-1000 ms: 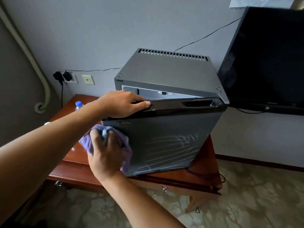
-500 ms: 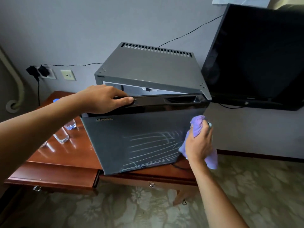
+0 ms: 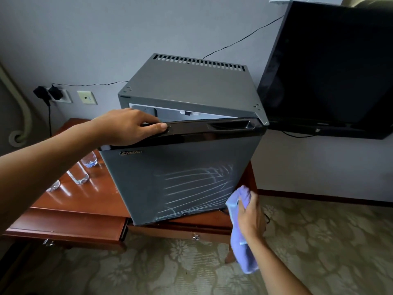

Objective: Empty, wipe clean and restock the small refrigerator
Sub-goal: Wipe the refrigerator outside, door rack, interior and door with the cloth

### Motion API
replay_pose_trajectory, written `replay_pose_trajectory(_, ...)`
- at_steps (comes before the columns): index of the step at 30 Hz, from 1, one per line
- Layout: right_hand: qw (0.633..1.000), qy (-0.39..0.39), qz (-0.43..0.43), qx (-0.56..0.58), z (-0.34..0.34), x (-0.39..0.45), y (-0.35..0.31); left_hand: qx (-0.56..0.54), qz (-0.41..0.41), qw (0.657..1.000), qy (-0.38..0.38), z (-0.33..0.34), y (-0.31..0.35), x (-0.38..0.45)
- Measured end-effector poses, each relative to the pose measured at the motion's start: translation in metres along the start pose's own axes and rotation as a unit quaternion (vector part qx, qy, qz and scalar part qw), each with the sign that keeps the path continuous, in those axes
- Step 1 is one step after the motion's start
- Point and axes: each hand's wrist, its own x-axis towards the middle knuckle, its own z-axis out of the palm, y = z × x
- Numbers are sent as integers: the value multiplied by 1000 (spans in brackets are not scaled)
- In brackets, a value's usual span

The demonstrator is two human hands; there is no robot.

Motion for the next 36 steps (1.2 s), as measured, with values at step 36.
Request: replay_pose_trajectory(36, 988, -130, 76, -27, 72, 18, 22, 192, 208, 957, 70, 26, 49, 2)
